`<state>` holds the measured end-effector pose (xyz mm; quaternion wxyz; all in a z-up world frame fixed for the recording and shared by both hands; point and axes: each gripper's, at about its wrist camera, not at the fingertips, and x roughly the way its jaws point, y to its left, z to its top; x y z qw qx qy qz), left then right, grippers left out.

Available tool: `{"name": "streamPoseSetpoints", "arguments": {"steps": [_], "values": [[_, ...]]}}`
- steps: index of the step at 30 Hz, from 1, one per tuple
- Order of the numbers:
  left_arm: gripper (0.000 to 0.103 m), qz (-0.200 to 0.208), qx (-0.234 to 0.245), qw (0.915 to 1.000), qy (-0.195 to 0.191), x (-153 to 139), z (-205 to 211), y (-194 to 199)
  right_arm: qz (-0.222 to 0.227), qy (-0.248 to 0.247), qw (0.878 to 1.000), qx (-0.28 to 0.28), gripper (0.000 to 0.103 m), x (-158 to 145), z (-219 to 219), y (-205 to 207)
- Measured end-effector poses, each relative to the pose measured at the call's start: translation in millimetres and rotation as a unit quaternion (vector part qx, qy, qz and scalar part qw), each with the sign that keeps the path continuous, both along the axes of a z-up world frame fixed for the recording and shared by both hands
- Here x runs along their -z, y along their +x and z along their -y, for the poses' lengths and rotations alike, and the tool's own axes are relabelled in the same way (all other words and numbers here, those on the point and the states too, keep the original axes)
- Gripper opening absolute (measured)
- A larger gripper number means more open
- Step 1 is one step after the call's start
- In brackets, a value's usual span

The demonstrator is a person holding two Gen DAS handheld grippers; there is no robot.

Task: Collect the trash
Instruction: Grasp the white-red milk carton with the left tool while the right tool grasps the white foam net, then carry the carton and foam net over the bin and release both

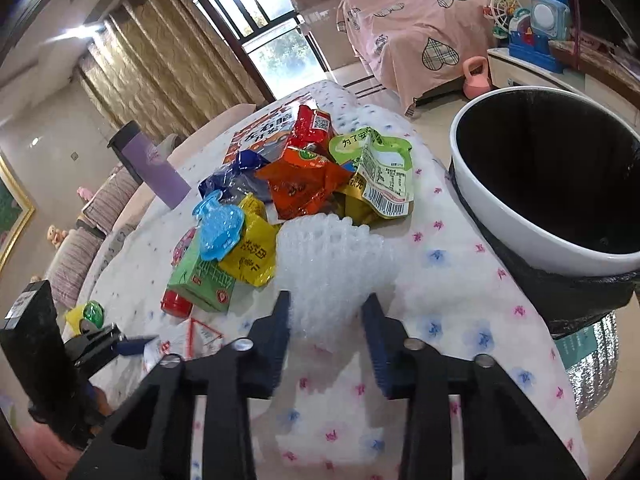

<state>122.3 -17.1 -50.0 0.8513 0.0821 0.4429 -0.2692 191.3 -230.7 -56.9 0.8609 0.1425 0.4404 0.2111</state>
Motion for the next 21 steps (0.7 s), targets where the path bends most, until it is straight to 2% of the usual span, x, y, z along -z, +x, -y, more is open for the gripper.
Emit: {"name": "streamPoseSetpoints", "arguments": {"steps": [3, 7, 9, 15, 21], "values": [[0.075, 0.006, -0.019, 0.9997, 0.016, -1, 9, 1, 0.006, -0.001, 1.000, -0.004, 0.028, -3, 3, -8], [0.075, 0.007, -0.054, 0.9982, 0.025, 0, 17, 12, 0.017, -0.004, 1.000, -0.006, 0.028, -12, 8, -18], [0.052, 0.006, -0.063, 0.9976, 0.029, 2, 20, 14, 0.024, -0.001, 1.000, -0.003, 0.028, -18, 14, -25], [0.051, 0.009, -0.087, 0.9961, -0.011, -6, 30, 4, 0.045, 0.010, 0.999, 0.012, 0.027, -35, 37, -44], [0.051, 0.028, -0.088, 0.9948, -0.041, -23, 63, -4, 0.062, 0.011, 0.997, 0.034, 0.027, -48, 65, -54]]}}
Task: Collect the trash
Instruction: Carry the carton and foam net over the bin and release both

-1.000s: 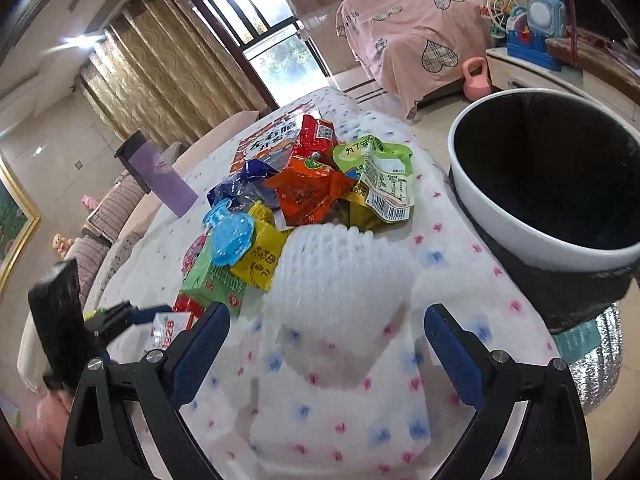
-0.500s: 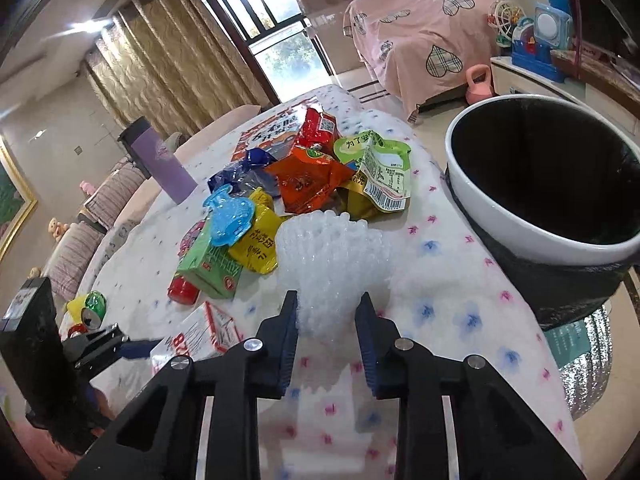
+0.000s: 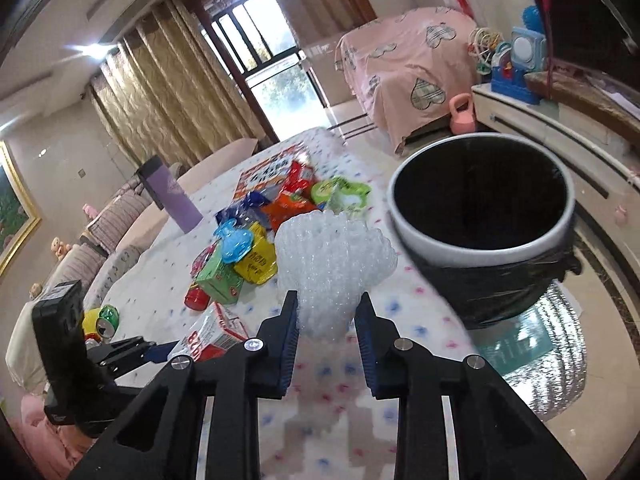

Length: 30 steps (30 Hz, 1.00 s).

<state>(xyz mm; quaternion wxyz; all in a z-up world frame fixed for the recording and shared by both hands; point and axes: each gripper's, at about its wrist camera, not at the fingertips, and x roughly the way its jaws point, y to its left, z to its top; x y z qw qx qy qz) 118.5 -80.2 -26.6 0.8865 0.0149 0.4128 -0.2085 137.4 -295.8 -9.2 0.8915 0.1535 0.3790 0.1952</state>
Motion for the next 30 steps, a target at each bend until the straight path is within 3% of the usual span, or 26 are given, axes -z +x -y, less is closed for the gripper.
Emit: {"name": "streamPoseSetpoints", "arguments": {"steps": [14, 30], "values": [[0.051, 0.021, 0.005, 0.9997, -0.007, -26, 64, 34, 0.011, -0.012, 0.998, 0.054, 0.027, -7, 60, 3], [0.051, 0.017, 0.007, 0.9998, 0.006, -35, 106, 85, 0.014, -0.033, 0.997, 0.066, 0.027, -8, 85, 33]]}}
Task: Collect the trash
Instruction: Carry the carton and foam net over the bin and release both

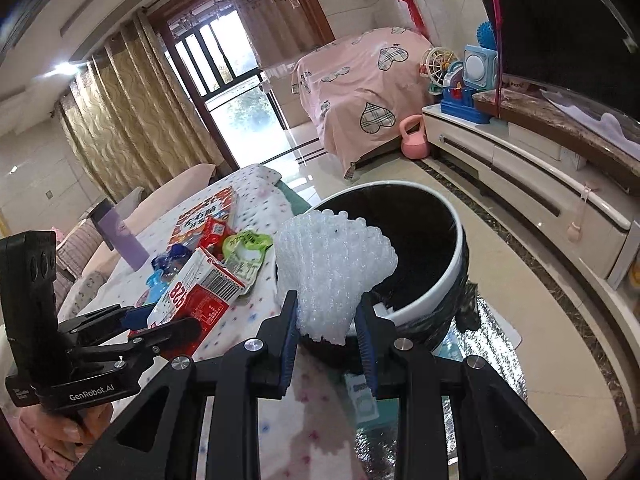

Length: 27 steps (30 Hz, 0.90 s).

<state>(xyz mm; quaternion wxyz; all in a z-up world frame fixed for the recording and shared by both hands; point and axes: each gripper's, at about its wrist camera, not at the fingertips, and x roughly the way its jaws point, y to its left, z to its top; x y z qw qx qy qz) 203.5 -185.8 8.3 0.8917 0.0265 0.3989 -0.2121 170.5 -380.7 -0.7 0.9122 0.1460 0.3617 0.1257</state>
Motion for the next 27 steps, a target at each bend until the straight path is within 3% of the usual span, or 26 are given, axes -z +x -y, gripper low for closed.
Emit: {"name": "streamPoseSetpoints", "arguments": {"steps": [14, 27], "values": [[0.051, -0.014, 0.005, 0.9997, 0.019, 5, 36, 51, -0.026, -0.025, 0.999, 0.007, 0.028, 10, 23, 41], [0.055, -0.032, 0.006, 0.9990, 0.031, 18, 51, 75, -0.047, -0.038, 0.998, -0.002, 0.031, 18, 31, 68]]}}
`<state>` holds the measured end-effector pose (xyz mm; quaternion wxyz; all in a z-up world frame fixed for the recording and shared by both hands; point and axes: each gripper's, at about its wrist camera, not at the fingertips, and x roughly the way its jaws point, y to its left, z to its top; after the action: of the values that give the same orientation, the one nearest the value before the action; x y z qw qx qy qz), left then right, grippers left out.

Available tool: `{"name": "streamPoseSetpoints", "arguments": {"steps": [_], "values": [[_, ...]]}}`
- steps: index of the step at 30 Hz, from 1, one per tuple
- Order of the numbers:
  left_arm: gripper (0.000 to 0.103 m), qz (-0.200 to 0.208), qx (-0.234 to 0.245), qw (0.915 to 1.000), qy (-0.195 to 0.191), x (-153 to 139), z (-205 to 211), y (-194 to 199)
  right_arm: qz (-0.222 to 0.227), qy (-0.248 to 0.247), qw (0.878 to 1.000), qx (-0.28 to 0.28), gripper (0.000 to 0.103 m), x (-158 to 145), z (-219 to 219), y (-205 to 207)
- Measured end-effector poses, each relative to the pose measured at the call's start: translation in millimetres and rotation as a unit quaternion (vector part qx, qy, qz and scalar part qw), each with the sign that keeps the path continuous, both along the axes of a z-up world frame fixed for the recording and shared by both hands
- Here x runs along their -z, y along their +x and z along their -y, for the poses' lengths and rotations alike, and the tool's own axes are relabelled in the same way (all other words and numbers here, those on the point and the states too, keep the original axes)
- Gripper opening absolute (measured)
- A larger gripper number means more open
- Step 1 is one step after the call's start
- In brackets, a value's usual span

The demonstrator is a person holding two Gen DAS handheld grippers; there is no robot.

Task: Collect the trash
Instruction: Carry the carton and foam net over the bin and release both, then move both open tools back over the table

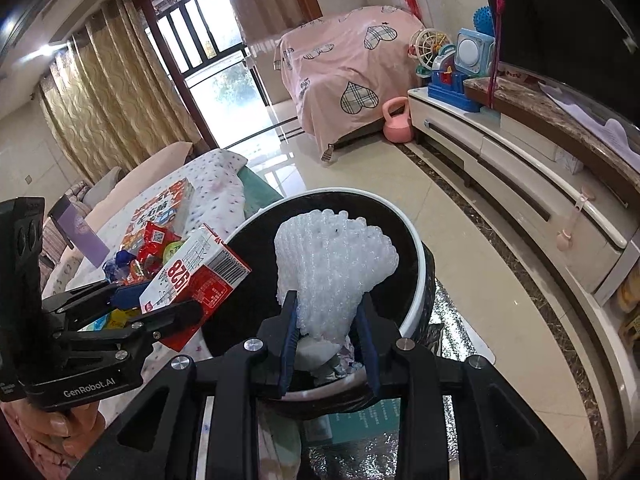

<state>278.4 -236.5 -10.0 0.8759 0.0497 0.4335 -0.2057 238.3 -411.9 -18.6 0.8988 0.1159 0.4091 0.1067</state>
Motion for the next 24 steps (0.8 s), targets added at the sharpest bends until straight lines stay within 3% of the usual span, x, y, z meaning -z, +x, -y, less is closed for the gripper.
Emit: {"name": "streamPoseSetpoints", "arguments": {"steps": [4, 11, 13, 19, 24], "values": [[0.071, -0.002, -0.006, 0.9999, -0.012, 0, -4, -1, -0.008, 0.006, 1.000, 0.001, 0.047, 3, 3, 6], [0.073, 0.008, -0.026, 0.9990, -0.036, -10, -27, -20, 0.004, 0.029, 0.999, 0.021, 0.066, -1, 11, -3], [0.075, 0.011, -0.034, 0.9985, -0.043, -13, -35, -27, 0.008, 0.033, 0.999, 0.024, 0.067, -3, 11, -7], [0.076, 0.013, -0.065, 0.9960, -0.061, -10, -68, -60, 0.028, 0.065, 0.997, 0.029, 0.090, -7, -1, -29], [0.076, 0.010, -0.091, 0.9935, -0.068, -2, -98, -85, 0.025, 0.082, 0.996, 0.012, 0.093, -2, -25, -45]]}}
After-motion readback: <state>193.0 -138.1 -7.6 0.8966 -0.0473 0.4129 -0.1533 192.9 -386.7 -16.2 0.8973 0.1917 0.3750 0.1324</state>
